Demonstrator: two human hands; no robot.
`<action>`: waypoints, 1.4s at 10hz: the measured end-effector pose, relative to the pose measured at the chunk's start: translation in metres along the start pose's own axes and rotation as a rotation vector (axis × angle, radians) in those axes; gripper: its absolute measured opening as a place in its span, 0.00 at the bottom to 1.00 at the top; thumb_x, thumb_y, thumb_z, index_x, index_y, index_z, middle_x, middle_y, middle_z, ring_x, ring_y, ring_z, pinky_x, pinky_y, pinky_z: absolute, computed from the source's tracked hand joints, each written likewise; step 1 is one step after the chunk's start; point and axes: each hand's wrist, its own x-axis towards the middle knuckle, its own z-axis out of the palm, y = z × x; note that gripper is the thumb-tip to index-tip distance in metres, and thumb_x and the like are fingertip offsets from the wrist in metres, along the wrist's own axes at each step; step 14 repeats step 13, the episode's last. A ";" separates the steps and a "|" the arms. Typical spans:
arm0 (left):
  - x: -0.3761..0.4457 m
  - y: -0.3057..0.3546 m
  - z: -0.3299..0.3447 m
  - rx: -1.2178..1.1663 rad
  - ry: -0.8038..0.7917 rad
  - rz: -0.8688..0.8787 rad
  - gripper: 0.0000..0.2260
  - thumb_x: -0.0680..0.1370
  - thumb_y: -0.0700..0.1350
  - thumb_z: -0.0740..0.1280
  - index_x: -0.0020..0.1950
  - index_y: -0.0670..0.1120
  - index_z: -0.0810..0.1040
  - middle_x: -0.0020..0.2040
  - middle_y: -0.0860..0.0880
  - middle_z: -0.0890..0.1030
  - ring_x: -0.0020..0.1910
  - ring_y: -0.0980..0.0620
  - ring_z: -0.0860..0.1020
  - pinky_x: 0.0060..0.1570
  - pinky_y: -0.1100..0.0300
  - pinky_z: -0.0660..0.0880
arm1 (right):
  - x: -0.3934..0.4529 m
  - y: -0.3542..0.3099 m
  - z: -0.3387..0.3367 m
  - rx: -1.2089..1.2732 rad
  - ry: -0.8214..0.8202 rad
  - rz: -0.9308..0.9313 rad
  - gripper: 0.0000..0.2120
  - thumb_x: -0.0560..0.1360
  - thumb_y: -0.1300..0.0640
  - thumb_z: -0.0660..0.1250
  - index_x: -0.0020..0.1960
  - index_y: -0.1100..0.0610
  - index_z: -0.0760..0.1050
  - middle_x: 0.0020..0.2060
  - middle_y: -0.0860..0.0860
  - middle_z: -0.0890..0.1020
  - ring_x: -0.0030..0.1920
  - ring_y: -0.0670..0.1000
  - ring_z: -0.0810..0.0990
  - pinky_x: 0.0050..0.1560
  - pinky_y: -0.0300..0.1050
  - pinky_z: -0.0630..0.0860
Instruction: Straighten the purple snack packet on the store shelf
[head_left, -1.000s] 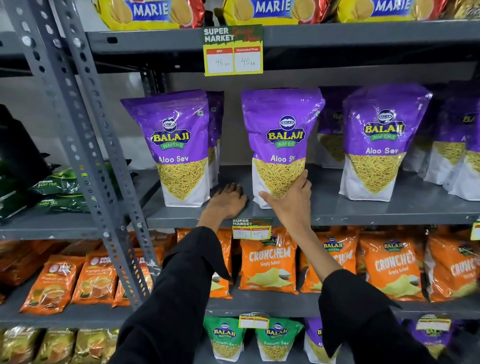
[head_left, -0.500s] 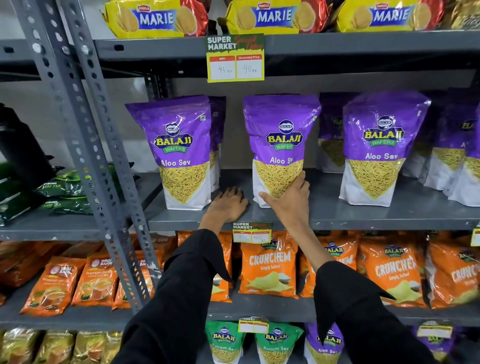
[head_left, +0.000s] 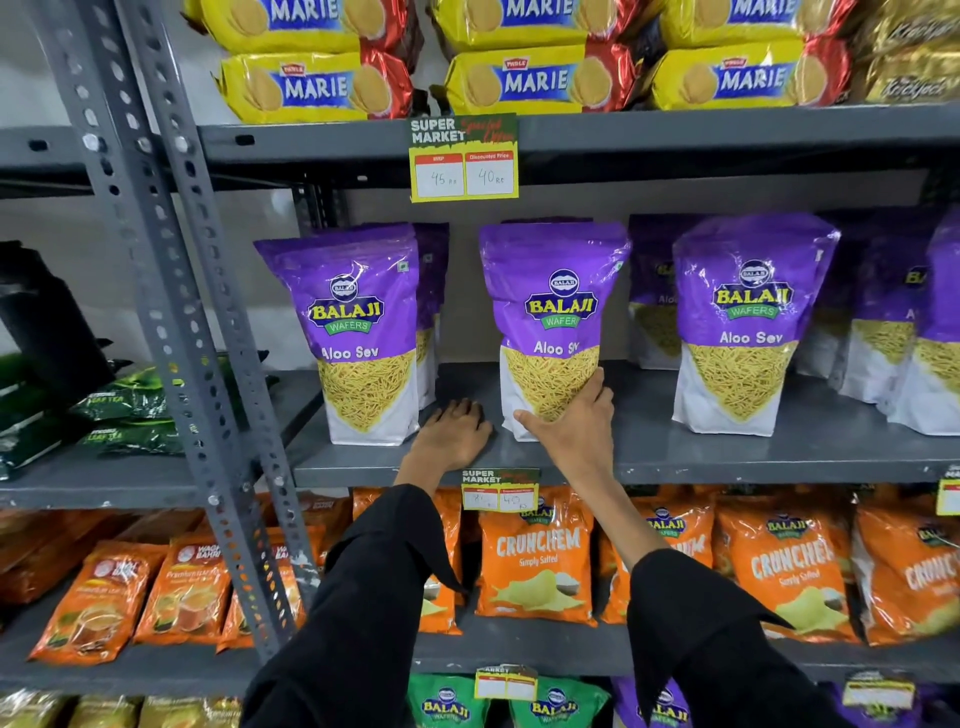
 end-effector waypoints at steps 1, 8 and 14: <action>-0.001 0.000 -0.001 0.031 -0.009 0.020 0.24 0.84 0.52 0.49 0.77 0.42 0.63 0.79 0.42 0.62 0.79 0.42 0.59 0.77 0.45 0.56 | 0.001 0.000 0.000 0.016 -0.010 0.009 0.62 0.62 0.38 0.81 0.80 0.62 0.48 0.69 0.61 0.66 0.71 0.62 0.68 0.63 0.58 0.74; 0.002 -0.002 0.001 -0.017 -0.013 0.000 0.25 0.84 0.52 0.48 0.78 0.42 0.61 0.80 0.41 0.61 0.79 0.43 0.58 0.77 0.45 0.55 | 0.000 0.005 -0.003 0.038 -0.005 0.011 0.63 0.62 0.38 0.80 0.81 0.61 0.47 0.70 0.60 0.65 0.71 0.61 0.67 0.64 0.57 0.74; -0.029 0.020 -0.002 -0.118 0.664 0.113 0.28 0.84 0.51 0.52 0.82 0.44 0.52 0.84 0.48 0.51 0.83 0.51 0.47 0.80 0.52 0.46 | -0.164 0.110 -0.027 0.301 0.086 -0.127 0.33 0.77 0.38 0.65 0.78 0.35 0.56 0.75 0.36 0.63 0.77 0.45 0.65 0.70 0.41 0.67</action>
